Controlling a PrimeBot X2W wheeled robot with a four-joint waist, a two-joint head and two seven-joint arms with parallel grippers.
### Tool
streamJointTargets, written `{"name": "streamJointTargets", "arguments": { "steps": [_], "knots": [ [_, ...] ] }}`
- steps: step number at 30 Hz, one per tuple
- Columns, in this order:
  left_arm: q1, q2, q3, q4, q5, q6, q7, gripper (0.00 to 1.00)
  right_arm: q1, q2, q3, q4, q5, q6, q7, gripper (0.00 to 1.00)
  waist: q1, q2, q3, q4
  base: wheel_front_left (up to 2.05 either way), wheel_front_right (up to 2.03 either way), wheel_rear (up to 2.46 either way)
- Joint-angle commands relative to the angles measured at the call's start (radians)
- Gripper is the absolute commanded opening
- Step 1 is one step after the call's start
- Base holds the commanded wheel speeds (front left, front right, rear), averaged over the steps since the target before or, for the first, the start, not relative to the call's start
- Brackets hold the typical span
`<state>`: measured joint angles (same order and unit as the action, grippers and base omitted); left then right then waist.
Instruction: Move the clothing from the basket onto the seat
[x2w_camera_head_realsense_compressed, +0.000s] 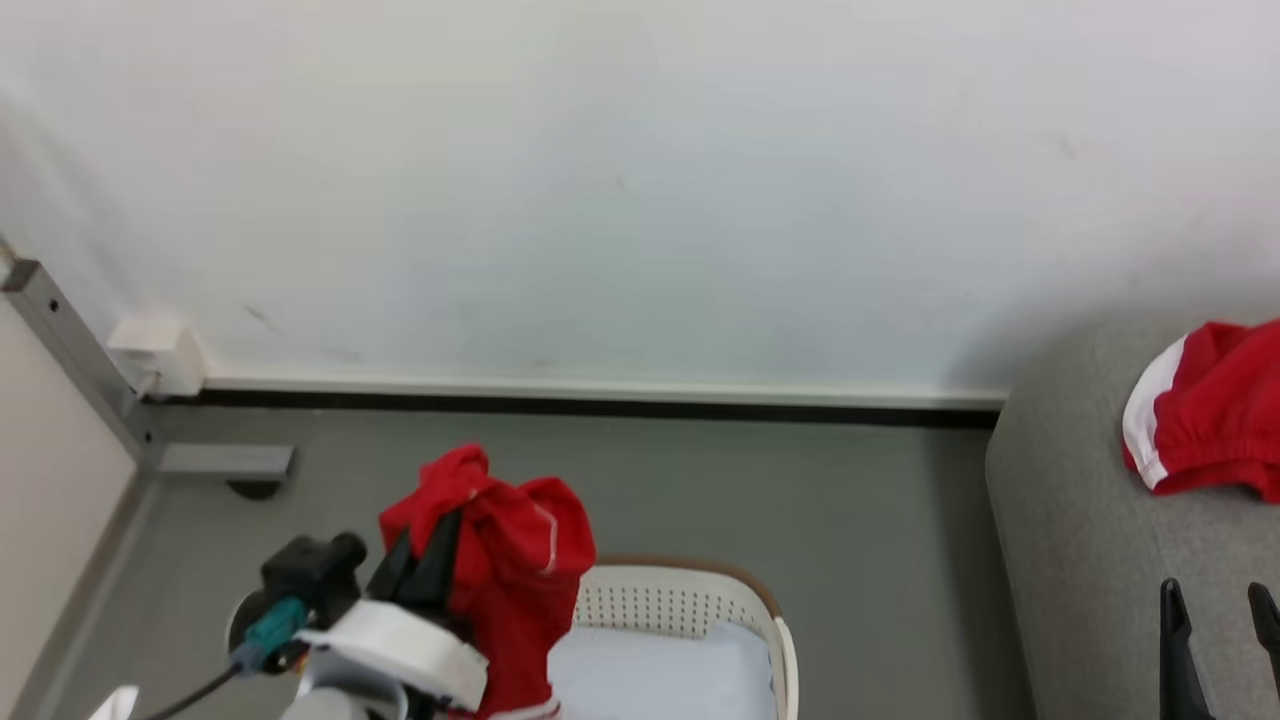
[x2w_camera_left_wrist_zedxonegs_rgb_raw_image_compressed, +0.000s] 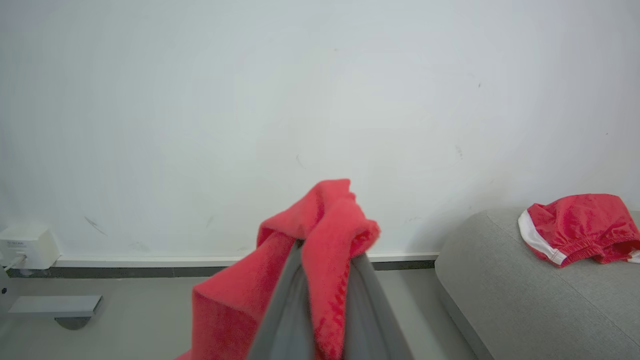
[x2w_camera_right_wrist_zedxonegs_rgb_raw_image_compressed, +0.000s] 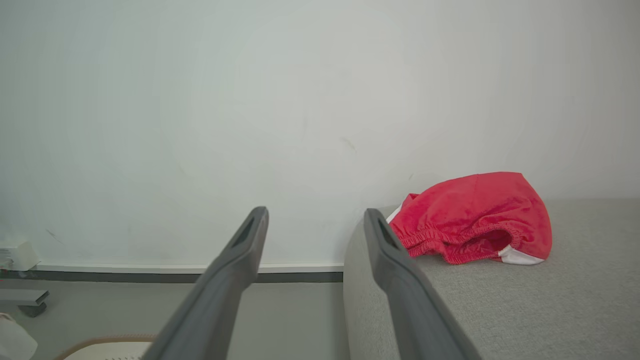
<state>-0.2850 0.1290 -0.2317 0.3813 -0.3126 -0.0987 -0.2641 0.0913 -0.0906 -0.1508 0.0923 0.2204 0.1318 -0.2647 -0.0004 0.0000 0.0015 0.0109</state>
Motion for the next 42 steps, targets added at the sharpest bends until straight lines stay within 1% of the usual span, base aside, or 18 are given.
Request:
{"name": "streamJointTargets", "arguments": {
  "steps": [1, 7, 14, 18, 20, 25, 28, 33, 35, 38, 42],
  "knots": [
    [0.052, 0.016, 0.007, -0.048, 0.000, 0.007, 0.000, 0.00, 0.022, -0.005, 0.000, -0.004, -0.013, -0.002, 0.001, 1.00, 0.0004, 0.0000, -0.045, 0.009, 0.00, 0.00, 0.00],
    [0.149, 0.049, 0.014, -0.130, -0.004, 0.019, 0.010, 0.00, 0.047, -0.013, 0.017, 0.001, -0.026, -0.002, 0.001, 1.00, 0.0004, 0.0000, -0.074, 0.009, 0.00, 0.00, 0.00],
    [0.202, 0.061, 0.016, -0.198, -0.015, 0.043, 0.039, 0.00, 0.055, -0.018, 0.049, 0.001, -0.024, -0.002, 0.000, 1.00, 0.0004, 0.0000, -0.082, 0.012, 0.00, 0.00, 0.00],
    [0.203, 0.066, 0.004, -0.236, -0.017, 0.034, 0.056, 0.00, 0.040, -0.034, 0.103, -0.021, -0.008, -0.002, 0.001, 1.00, 0.0004, 0.0000, -0.077, 0.013, 0.00, 0.00, 0.00],
    [0.194, 0.067, -0.007, -0.259, -0.020, 0.028, 0.069, 0.00, 0.023, -0.051, 0.156, -0.040, 0.005, -0.002, 0.001, 1.00, 0.0004, 0.0000, -0.072, 0.011, 0.00, 0.00, 0.00],
    [0.152, 0.067, -0.054, -0.311, -0.023, 0.008, 0.116, 0.00, -0.052, -0.151, 0.357, -0.089, 0.057, -0.002, 0.002, 1.00, 0.0004, 0.0000, -0.059, 0.009, 0.00, 0.00, 0.00],
    [0.118, 0.063, -0.099, -0.331, -0.027, -0.007, 0.151, 0.00, -0.120, -0.215, 0.485, -0.121, 0.093, -0.002, 0.027, 1.00, 0.0004, 0.0000, -0.055, 0.012, 0.00, 0.00, 0.00],
    [0.046, 0.051, -0.199, -0.328, -0.044, -0.025, 0.193, 0.00, -0.230, -0.286, 0.663, -0.159, 0.164, -0.002, 0.081, 1.00, 0.0004, 0.0000, -0.055, 0.022, 0.00, 0.00, 0.00],
    [0.013, 0.039, -0.244, -0.319, -0.054, -0.028, 0.200, 0.00, -0.269, -0.308, 0.716, -0.162, 0.180, -0.002, 0.096, 1.00, 0.0004, 0.0000, -0.056, 0.028, 0.00, 0.00, 0.00],
    [-0.037, 0.019, -0.318, -0.305, -0.058, -0.031, 0.208, 0.00, -0.314, -0.319, 0.779, -0.158, 0.205, -0.002, 0.107, 1.00, 0.0004, 0.0000, -0.056, 0.034, 0.00, 0.00, 0.00],
    [-0.096, 0.003, -0.409, -0.289, -0.073, -0.032, 0.205, 0.00, -0.358, -0.331, 0.827, -0.145, 0.232, -0.002, 0.113, 1.00, 0.0004, 0.0000, -0.053, 0.033, 0.00, 0.00, 0.00]
  ]
}}
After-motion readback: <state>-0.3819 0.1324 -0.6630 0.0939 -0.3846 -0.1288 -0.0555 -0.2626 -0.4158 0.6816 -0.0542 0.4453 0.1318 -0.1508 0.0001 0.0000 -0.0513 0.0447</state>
